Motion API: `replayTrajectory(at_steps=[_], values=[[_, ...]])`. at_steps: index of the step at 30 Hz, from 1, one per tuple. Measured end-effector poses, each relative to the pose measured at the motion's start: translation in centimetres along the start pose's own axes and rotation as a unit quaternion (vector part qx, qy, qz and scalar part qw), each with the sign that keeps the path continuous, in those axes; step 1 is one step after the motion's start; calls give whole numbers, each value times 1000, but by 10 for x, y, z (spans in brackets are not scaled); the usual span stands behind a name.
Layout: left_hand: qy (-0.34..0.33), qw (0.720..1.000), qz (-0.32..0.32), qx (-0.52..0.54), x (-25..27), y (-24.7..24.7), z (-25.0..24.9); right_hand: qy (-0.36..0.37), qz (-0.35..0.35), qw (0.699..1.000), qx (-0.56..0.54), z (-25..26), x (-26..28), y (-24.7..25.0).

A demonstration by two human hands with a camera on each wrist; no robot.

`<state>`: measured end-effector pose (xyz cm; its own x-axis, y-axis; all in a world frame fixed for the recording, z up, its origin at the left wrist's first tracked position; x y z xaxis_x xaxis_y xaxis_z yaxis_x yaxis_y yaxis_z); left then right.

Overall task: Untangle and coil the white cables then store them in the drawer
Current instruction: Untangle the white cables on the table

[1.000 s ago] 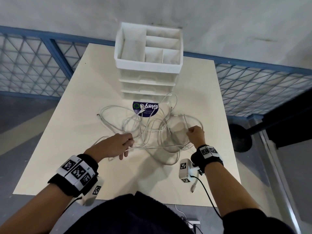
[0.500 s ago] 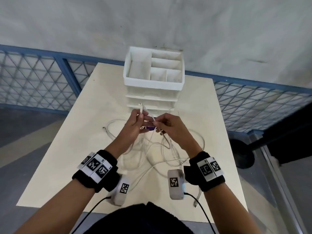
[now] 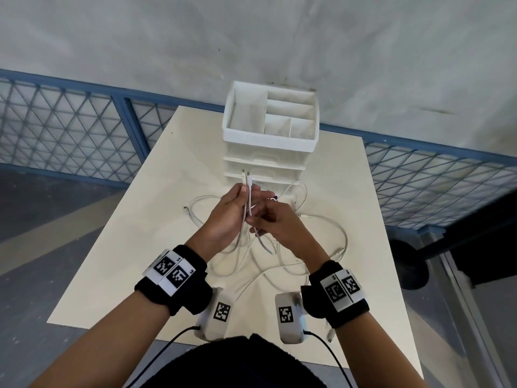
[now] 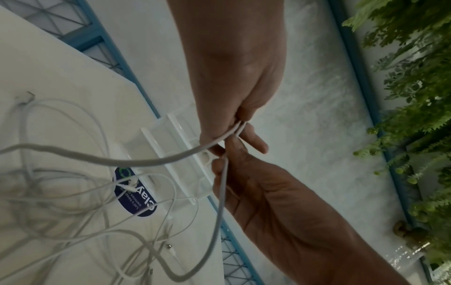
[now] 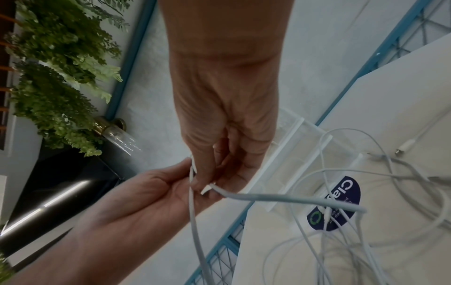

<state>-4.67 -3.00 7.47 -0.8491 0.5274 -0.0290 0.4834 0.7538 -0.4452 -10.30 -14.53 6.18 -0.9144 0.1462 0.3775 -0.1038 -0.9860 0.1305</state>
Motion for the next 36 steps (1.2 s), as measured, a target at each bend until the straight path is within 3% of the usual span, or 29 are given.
replayTrajectory(at_steps=[3,7,10,16,21,25,28,31,36], values=[[-3,1000,14,20,2,-2,-7,-3,38,999,-2,1,4,-4],[-34,998,46,-4,3,2,-22,-15,196,979,52,-4,13,-15],[-80,994,45,-52,-1,18,-36,-7,244,970,15,-6,19,-21],[-185,967,-54,-170,-4,77,-79,-23,76,989,128,-26,14,28],[-143,941,-25,-305,14,81,-68,15,-30,997,73,-10,9,43],[-116,914,68,-384,23,54,-49,84,-32,981,171,34,9,13],[-79,923,101,-362,28,34,-47,119,-58,960,247,59,8,-2],[-57,929,115,-347,30,28,-56,107,-53,960,254,64,5,2],[-102,920,78,-370,23,53,-76,27,11,981,190,39,3,29]])
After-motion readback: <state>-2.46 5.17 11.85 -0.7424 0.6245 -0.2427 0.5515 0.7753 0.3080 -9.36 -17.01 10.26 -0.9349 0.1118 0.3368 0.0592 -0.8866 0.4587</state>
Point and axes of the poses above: each hand's wrist, its own x-axis away from the middle knuckle, its own y-axis out of the back of the hand, z = x × y, the point moved 1 cm from there along -x, towards the middle knuckle, and after that the axes turned 13 degrees about -y, right-handed, at the moved point
